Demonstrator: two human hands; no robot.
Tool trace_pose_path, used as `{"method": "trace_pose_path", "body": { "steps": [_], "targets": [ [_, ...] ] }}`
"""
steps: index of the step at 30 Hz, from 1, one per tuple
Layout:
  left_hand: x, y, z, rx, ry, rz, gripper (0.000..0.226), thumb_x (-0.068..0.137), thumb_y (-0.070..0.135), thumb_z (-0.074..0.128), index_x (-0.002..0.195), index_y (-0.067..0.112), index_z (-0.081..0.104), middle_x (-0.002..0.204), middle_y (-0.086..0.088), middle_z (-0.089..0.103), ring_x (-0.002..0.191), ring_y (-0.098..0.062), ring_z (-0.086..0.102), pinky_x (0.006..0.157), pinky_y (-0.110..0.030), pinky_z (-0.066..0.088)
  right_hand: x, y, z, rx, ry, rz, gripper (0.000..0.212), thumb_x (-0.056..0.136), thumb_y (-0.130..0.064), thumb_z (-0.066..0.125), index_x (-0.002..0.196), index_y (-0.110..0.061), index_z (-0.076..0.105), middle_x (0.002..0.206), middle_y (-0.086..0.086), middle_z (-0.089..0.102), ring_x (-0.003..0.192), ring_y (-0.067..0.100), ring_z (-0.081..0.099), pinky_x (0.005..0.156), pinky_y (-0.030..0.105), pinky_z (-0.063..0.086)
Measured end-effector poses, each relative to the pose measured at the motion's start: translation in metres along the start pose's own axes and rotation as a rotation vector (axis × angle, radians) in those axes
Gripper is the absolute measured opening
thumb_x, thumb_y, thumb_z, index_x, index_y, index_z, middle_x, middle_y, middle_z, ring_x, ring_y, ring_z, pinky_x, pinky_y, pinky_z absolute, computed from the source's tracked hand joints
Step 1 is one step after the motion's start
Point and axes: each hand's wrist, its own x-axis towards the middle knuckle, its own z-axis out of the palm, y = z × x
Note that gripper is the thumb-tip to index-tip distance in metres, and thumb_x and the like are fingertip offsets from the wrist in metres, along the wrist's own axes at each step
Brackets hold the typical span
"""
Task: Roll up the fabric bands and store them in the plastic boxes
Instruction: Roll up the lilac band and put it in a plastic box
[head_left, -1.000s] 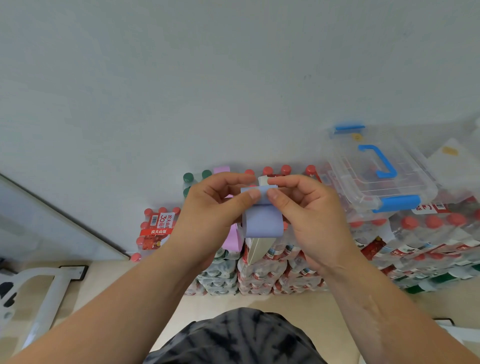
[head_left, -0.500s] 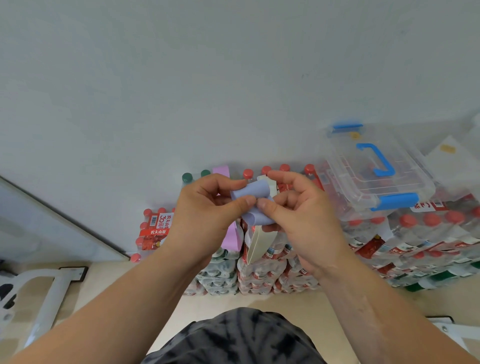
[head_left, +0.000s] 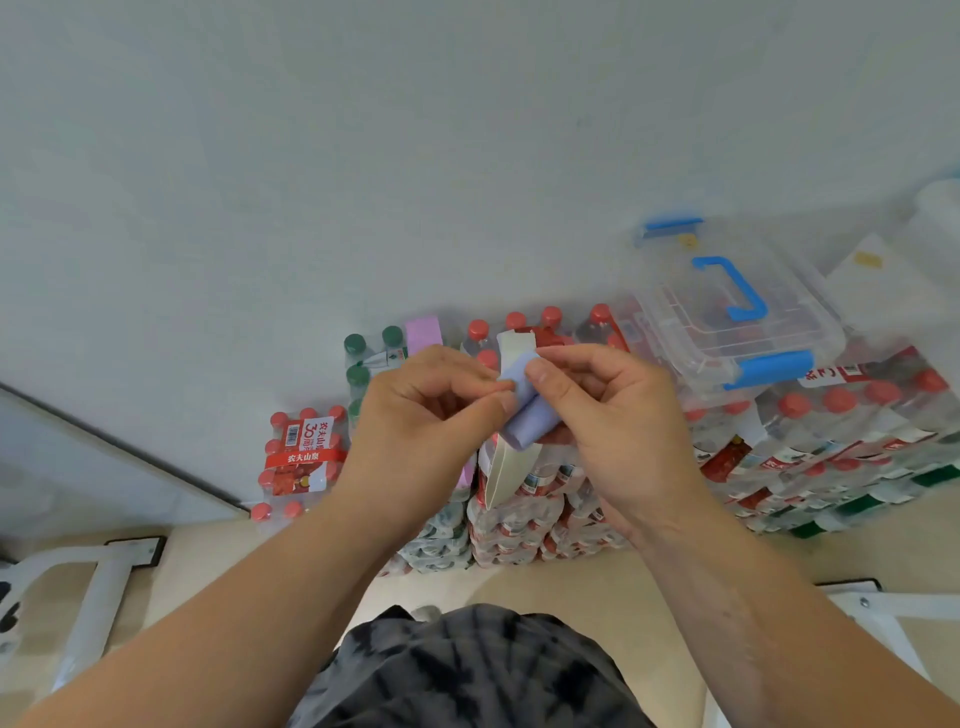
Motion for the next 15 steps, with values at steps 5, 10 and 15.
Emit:
{"method": "trace_pose_path", "body": {
  "steps": [5, 10, 15],
  "targets": [
    [0.008, -0.009, -0.006, 0.032, -0.106, -0.014, 0.018, 0.082, -0.004, 0.075, 0.094, 0.010, 0.075, 0.092, -0.009, 0.069, 0.085, -0.023, 0.067, 0.078, -0.030, 0.056, 0.000, 0.001, -0.001, -0.020, 0.036, 0.001, 0.012, 0.091, -0.009, 0.070, 0.100, -0.015, 0.074, 0.088, 0.007, 0.079, 0.082, 0.025, 0.077, 0.070, 0.042, 0.064],
    [0.025, -0.015, -0.014, -0.185, -0.197, -0.216, 0.030, 0.091, 0.001, 0.065, 0.116, 0.017, 0.070, 0.104, -0.008, 0.073, 0.093, -0.022, 0.069, 0.078, -0.026, 0.056, 0.003, -0.001, 0.008, -0.141, 0.040, -0.069, 0.029, 0.093, 0.002, 0.065, 0.108, -0.022, 0.074, 0.102, 0.000, 0.077, 0.096, 0.016, 0.075, 0.079, 0.026, 0.060],
    [0.049, -0.012, -0.029, -0.118, -0.363, -0.205, 0.031, 0.091, 0.001, 0.067, 0.114, 0.020, 0.072, 0.101, -0.001, 0.078, 0.097, -0.019, 0.073, 0.084, -0.026, 0.058, 0.005, -0.010, 0.022, -0.200, 0.149, -0.075, 0.034, 0.091, 0.005, 0.065, 0.113, -0.020, 0.073, 0.103, -0.002, 0.077, 0.094, 0.015, 0.075, 0.080, 0.030, 0.062]
  ]
}}
